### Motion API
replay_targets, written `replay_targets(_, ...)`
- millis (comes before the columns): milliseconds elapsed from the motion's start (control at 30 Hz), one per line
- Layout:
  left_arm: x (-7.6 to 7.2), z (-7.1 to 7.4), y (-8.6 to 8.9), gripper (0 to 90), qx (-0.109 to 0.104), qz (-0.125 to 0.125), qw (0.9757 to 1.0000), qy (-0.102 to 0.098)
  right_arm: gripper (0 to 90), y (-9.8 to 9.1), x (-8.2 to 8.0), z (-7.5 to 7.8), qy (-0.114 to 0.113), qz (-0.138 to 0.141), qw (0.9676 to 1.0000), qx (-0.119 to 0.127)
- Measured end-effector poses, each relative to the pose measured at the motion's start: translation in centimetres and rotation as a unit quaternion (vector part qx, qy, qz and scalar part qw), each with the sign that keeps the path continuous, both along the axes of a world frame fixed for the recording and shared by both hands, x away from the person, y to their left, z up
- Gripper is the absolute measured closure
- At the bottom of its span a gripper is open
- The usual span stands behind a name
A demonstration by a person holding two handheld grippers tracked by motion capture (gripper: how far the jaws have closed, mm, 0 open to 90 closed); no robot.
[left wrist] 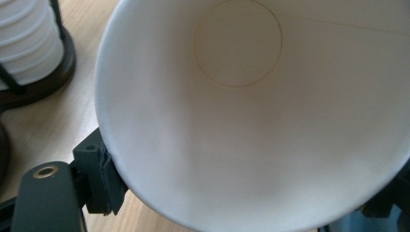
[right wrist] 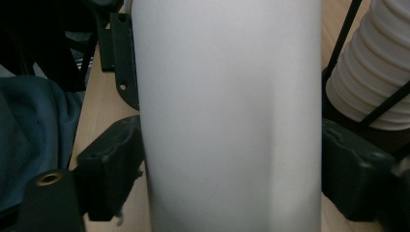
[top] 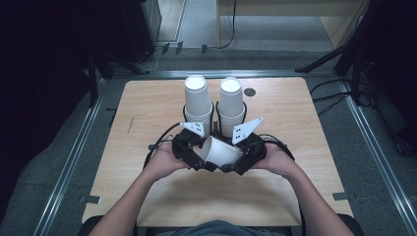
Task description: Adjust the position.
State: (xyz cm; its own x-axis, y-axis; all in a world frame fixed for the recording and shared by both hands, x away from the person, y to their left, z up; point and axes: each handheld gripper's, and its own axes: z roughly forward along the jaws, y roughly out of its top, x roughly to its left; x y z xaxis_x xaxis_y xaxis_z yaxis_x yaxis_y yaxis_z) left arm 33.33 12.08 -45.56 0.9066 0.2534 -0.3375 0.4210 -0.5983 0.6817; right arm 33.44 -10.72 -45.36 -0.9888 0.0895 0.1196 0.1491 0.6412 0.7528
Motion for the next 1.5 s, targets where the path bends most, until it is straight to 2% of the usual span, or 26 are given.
replay_targets(133, 0.1, 0.4, 0.6, 13.5, 0.002, 0.003, 1.0, -0.006, 13.2, -0.3, 0.2, -0.1, 0.009, -0.011, 0.9999, -0.007)
replay_targets(333, 0.2, 1.1, 1.8, 13.5, 0.002, 0.01, 0.9999, -0.012, 13.3, -0.6, 0.2, -0.4, 0.004, -0.011, 0.9996, -0.027)
replay_targets(500, 0.2, 1.9, 2.6, 13.5, 0.016, 0.014, 0.9994, -0.028, 13.4, -0.8, 0.2, -0.7, 0.005, -0.013, 0.9994, -0.032)
replay_targets(633, 0.0, 2.2, 2.7, 13.5, 0.04, 0.005, 0.9983, -0.042, 13.4, -1.0, 0.2, -0.8, 0.009, -0.018, 0.9992, -0.035)
replay_targets(833, 0.1, 2.1, 1.9, 13.4, 0.089, -0.01, 0.9944, -0.056, 13.4, -1.2, 0.4, -1.1, 0.011, -0.024, 0.9988, -0.042)
replay_targets(933, 0.1, 2.0, 1.5, 13.4, 0.096, -0.016, 0.9938, -0.054, 13.5, -1.1, 0.4, -1.2, 0.011, -0.024, 0.9987, -0.043)
replay_targets(1067, 0.2, 1.7, 0.9, 13.4, 0.119, -0.023, 0.991, -0.057, 13.8, -0.8, 0.3, -1.4, 0.01, -0.016, 0.9987, -0.047)
replay_targets(1167, 0.2, 1.5, 0.6, 13.4, 0.135, -0.023, 0.9887, -0.061, 13.8, -0.6, 0.2, -1.5, 0.011, -0.015, 0.9985, -0.052)
replay_targets(1233, 0.2, 1.4, 0.3, 13.4, 0.15, -0.021, 0.9863, -0.065, 13.8, -0.5, 0.3, -1.7, 0.01, -0.014, 0.9985, -0.052)
replay_targets(1267, 0.2, 1.3, 0.2, 13.4, 0.16, -0.023, 0.9844, -0.069, 13.8, -0.4, 0.3, -1.7, 0.012, -0.015, 0.9984, -0.054)
replay_targets(1333, 0.3, 1.1, 0.0, 13.3, 0.168, -0.025, 0.9833, -0.065, 13.8, -0.3, 0.4, -1.9, 0.011, -0.014, 0.9984, -0.054)
replay_targets(1500, 0.2, 0.6, -0.6, 13.3, 0.193, -0.031, 0.9783, -0.068, 13.8, 0.2, 0.4, -2.3, 0.01, -0.012, 0.9978, -0.064)
